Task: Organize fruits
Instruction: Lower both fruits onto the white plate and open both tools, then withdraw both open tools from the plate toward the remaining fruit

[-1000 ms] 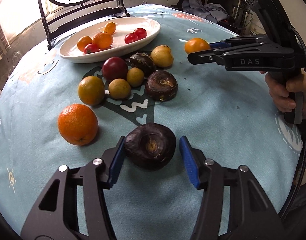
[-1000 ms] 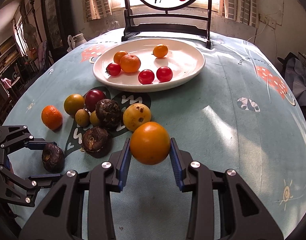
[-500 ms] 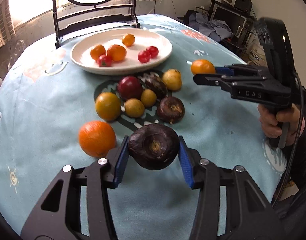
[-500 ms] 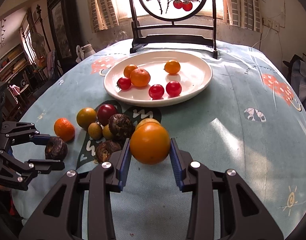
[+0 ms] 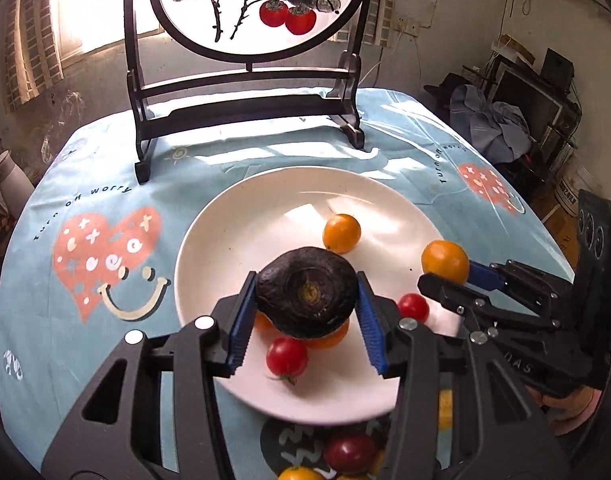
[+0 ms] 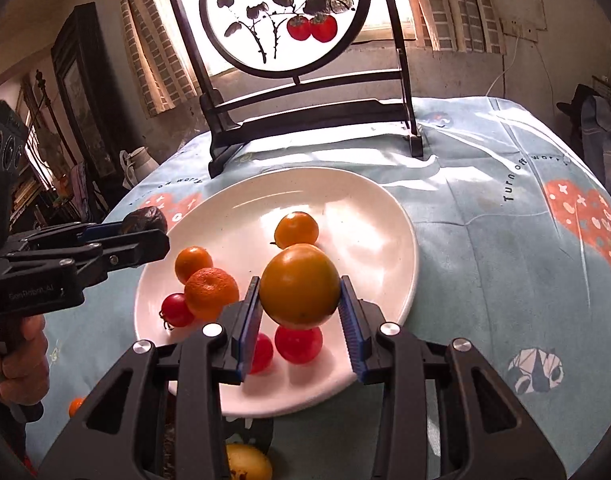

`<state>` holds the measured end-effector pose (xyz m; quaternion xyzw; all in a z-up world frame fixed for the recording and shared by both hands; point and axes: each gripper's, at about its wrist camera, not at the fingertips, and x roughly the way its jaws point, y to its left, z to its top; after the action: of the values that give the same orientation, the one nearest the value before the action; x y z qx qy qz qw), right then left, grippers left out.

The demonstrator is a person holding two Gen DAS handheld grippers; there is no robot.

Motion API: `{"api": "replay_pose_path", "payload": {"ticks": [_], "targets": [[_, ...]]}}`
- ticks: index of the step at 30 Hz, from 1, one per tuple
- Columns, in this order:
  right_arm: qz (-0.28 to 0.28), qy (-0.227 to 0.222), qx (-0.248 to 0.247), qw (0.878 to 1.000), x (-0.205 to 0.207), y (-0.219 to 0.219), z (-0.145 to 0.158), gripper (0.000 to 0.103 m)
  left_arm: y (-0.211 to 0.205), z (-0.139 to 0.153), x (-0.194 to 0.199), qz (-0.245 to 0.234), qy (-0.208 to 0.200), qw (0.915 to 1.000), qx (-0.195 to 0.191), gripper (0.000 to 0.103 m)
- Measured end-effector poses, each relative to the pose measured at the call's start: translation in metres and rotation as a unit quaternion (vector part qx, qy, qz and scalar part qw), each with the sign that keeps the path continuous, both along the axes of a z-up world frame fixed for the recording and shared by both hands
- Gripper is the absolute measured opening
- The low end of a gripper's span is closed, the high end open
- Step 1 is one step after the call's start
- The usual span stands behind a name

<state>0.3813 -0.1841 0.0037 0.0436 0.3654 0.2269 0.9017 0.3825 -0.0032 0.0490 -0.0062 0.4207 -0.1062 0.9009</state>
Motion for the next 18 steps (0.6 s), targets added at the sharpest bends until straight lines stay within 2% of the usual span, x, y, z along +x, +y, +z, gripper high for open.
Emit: {"api": "replay_pose_path", "payload": {"ticks": [3,8,10,11,12,18], "targets": [[0.002,0.014,-0.005,1.000,0.015,0.002,-0.010,0.038,-0.010,-0.015,0.032,0.007,0.025,0.9993,0.026,0.048],[0.014,0.025,-0.015,0.999,0.025,0.008,-0.017,0.038,-0.015,-0.033,0.060,0.012,0.058,0.9975,0.038,0.049],[0.018,0.027,-0.019,0.999,0.026,0.010,-0.016,0.045,-0.012,-0.032,0.060,0.022,0.056,0.9972,0.044,0.060],[0.018,0.023,-0.017,0.999,0.024,0.009,-0.013,0.046,-0.010,-0.028,0.057,0.032,0.048,0.9974,0.044,0.077],[0.018,0.019,-0.013,1.000,0.021,0.008,-0.009,0.046,-0.006,-0.022,0.051,0.042,0.034,0.9977,0.041,0.085],[0.018,0.004,0.011,1.000,-0.006,-0.003,0.011,0.046,0.024,0.008,-0.004,0.073,0.002,0.9972,0.018,0.095]]}}
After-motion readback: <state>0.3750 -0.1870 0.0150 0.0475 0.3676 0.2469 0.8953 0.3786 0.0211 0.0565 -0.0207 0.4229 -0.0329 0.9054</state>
